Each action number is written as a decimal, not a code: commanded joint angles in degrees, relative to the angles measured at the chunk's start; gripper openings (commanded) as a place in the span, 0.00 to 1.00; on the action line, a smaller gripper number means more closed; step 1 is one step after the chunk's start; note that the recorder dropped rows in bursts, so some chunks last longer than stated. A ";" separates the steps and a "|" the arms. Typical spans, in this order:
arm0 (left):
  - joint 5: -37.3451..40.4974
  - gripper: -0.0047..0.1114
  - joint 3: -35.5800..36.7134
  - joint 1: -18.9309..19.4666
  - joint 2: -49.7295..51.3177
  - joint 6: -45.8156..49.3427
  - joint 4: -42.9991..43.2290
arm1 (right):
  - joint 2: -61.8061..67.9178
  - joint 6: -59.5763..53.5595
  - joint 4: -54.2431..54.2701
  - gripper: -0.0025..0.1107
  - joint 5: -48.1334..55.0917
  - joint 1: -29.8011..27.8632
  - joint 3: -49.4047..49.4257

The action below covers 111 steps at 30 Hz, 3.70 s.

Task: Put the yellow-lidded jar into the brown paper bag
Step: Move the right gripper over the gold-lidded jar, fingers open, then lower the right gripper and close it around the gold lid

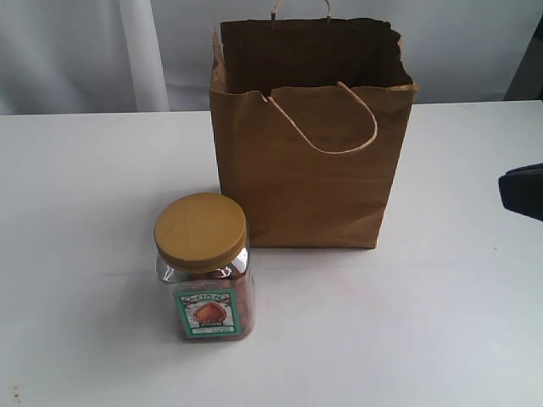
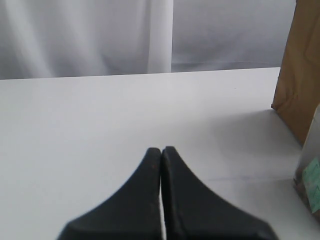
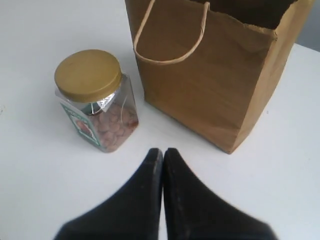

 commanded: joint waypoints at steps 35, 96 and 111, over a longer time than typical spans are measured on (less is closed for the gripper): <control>-0.45 0.05 -0.13 -0.15 0.17 -0.22 -0.22 | 50.67 22.15 -24.46 0.02 23.86 33.96 -51.64; -0.45 0.05 -0.13 -0.15 0.17 -0.22 -0.22 | 67.49 48.41 -29.68 0.95 23.86 34.29 -60.92; -0.45 0.05 -0.13 -0.15 0.17 -0.22 -0.22 | 72.04 47.44 -32.43 0.95 23.86 34.29 -60.81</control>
